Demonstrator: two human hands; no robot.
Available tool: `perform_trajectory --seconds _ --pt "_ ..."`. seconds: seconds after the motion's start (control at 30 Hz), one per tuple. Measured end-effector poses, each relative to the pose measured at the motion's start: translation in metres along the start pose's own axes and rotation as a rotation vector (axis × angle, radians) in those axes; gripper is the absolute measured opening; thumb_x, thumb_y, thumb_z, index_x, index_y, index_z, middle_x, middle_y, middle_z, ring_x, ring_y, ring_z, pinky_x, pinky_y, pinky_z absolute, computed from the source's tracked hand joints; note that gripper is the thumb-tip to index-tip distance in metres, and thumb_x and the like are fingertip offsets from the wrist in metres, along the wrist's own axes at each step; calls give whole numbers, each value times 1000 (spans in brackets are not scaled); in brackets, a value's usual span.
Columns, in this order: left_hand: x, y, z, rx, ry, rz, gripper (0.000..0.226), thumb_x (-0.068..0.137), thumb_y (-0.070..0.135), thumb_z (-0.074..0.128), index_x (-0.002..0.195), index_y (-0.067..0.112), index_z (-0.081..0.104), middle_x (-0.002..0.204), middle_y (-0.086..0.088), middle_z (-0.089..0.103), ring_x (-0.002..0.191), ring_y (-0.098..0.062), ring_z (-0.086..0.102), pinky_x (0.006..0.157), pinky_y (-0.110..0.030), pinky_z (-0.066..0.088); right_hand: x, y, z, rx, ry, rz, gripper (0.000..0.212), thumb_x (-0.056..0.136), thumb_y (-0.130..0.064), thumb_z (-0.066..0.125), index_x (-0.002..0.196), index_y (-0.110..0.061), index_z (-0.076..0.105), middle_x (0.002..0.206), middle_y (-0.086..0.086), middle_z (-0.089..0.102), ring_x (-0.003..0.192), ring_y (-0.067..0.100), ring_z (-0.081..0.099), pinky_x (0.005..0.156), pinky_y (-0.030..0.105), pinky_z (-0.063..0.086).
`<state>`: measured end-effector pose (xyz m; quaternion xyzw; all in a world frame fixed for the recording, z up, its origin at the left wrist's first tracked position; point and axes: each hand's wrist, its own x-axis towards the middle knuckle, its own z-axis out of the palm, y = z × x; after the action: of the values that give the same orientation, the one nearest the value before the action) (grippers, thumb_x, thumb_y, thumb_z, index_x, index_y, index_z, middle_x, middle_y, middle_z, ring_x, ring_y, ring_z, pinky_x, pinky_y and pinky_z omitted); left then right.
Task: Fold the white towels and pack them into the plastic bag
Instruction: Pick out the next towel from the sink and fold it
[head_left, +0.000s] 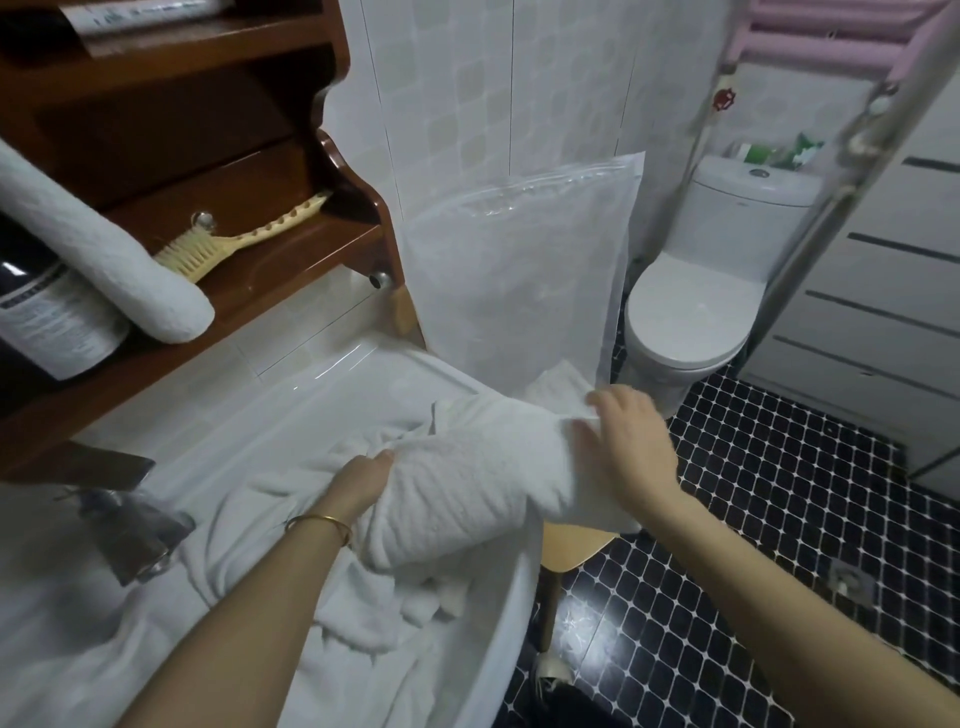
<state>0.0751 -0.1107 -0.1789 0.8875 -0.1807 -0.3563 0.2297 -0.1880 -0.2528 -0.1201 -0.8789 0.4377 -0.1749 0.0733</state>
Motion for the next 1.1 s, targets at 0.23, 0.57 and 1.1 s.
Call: perform_trajectory --seconds 0.23,0.57,1.1 --pt "-5 20 -9 54 -45 -31 42 102 34 33 136 12 46 140 -10 47 126 -27 45 102 -30 34 -18 -51 19 -261 -327 -495 114 55 -73 67 147 -24 19 145 9 31 129 32 33 106 51 25" --pt "-30 41 -60 -284 245 88 42 95 32 43 115 -2 57 119 -24 59 110 -38 55 95 -39 45 70 -75 9 -35 -554 -223 60 51 -58 76 100 -27 58 87 -2 64 84 25 61 66 32 43" --pt "-80 87 41 -1060 -268 -73 66 90 69 32 129 21 55 119 -10 65 106 -28 63 88 -43 53 31 -15 -6 1366 -691 383 25 79 -30 71 101 -21 66 93 -2 75 85 13 72 64 21 57"
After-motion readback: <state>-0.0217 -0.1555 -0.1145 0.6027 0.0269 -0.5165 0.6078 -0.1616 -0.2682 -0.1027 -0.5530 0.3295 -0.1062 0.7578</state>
